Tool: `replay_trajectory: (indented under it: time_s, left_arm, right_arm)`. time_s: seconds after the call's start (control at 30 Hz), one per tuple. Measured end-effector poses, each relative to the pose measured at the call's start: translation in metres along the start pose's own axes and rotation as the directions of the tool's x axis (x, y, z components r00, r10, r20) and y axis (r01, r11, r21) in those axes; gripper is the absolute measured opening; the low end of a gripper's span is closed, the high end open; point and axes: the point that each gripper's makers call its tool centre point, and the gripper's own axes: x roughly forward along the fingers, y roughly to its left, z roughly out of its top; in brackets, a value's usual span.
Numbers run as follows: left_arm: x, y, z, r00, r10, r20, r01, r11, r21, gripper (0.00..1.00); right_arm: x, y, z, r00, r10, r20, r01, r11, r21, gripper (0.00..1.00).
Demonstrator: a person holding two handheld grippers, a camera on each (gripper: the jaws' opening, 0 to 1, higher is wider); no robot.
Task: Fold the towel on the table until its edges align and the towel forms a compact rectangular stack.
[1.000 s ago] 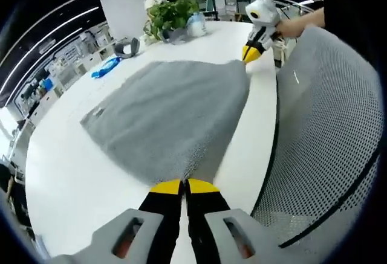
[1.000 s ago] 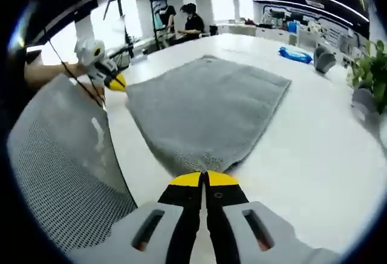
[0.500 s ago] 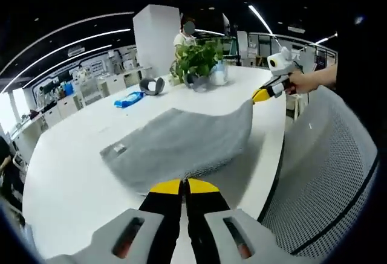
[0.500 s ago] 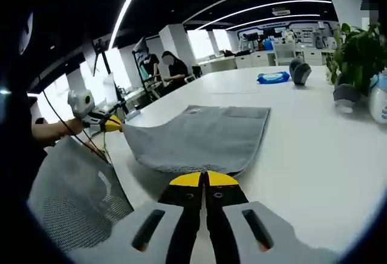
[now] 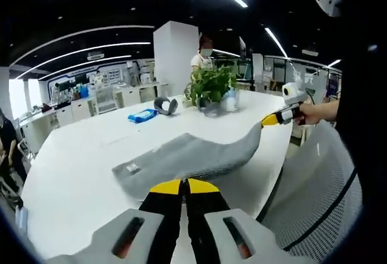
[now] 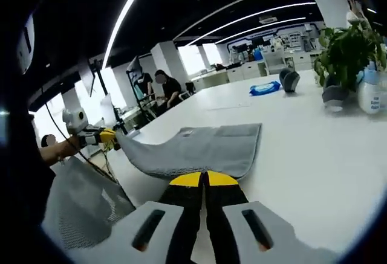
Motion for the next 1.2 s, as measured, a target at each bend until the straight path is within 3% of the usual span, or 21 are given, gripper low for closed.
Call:
replay_trajectory:
  time_s: [0.23, 0.53, 0.8, 1.0, 1.2]
  left_arm:
    - [-0.014, -0.006, 0.011, 1.0, 0.006, 0.008, -0.005, 1.0, -0.013, 0.02]
    - [-0.035, -0.016, 0.016, 1.0, -0.007, -0.023, 0.007, 1.0, 0.015, 0.02]
    - [-0.048, -0.021, 0.023, 1.0, -0.012, -0.02, 0.012, 1.0, 0.016, 0.02]
    - [-0.056, -0.023, 0.025, 0.999, -0.016, -0.034, 0.016, 1.0, 0.023, 0.02]
    - [-0.049, -0.018, 0.025, 1.0, -0.008, -0.029, 0.008, 1.0, 0.012, 0.02]
  right_arm:
    - [-0.018, 0.015, 0.01, 1.0, -0.001, 0.022, 0.001, 1.0, 0.007, 0.0]
    - [-0.038, 0.031, 0.018, 1.0, -0.003, 0.004, 0.003, 0.999, -0.051, 0.0]
    - [-0.044, 0.041, 0.015, 0.998, -0.012, -0.057, 0.005, 0.993, -0.115, 0.0]
    - [-0.05, 0.049, 0.024, 0.998, -0.021, -0.055, 0.012, 0.986, -0.169, 0.0]
    - [-0.039, 0.044, 0.029, 0.995, -0.05, -0.083, 0.026, 0.964, -0.266, 0.0]
